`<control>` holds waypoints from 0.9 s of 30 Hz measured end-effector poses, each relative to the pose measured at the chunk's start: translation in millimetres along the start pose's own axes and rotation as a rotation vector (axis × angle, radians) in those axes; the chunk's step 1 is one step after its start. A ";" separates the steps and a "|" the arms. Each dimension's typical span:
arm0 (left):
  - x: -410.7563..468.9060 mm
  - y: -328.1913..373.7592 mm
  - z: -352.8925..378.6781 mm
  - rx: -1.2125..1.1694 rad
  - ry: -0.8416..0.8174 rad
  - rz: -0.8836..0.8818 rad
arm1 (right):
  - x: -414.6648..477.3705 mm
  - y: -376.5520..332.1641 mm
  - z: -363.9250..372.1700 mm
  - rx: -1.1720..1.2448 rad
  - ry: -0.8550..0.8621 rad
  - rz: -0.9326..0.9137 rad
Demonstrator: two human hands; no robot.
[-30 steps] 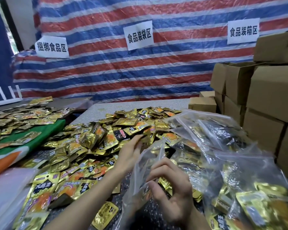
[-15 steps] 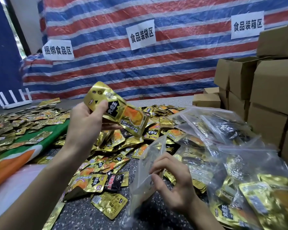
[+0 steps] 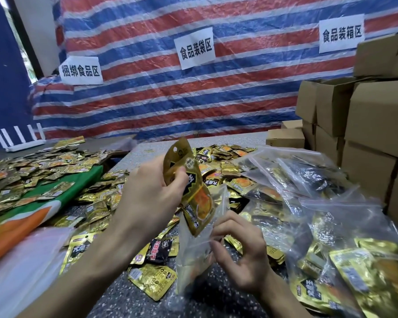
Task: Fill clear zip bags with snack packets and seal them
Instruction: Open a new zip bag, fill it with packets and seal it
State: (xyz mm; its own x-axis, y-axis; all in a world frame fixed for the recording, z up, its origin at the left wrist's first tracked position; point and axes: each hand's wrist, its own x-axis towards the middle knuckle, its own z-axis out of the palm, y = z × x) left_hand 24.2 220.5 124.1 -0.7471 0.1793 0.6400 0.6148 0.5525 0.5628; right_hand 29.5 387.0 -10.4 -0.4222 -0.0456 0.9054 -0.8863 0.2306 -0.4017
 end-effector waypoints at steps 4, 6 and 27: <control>-9.0 1.9 11.1 0.154 -0.080 0.055 | 0.0 -1.1 1.9 0.000 -0.016 -0.001; -12.0 1.2 15.9 0.173 -0.154 0.033 | 0.3 -2.1 2.0 -0.012 -0.011 -0.010; -28.8 -13.8 -17.1 0.391 -0.542 0.198 | 0.8 0.6 4.2 -0.074 0.049 -0.022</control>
State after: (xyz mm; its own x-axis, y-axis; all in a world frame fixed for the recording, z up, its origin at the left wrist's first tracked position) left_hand 41.6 193.8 106.8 -0.7137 0.6317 0.3027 0.6923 0.7020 0.1674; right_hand 27.9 383.0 -10.5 -0.3909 -0.0043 0.9204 -0.8782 0.3011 -0.3716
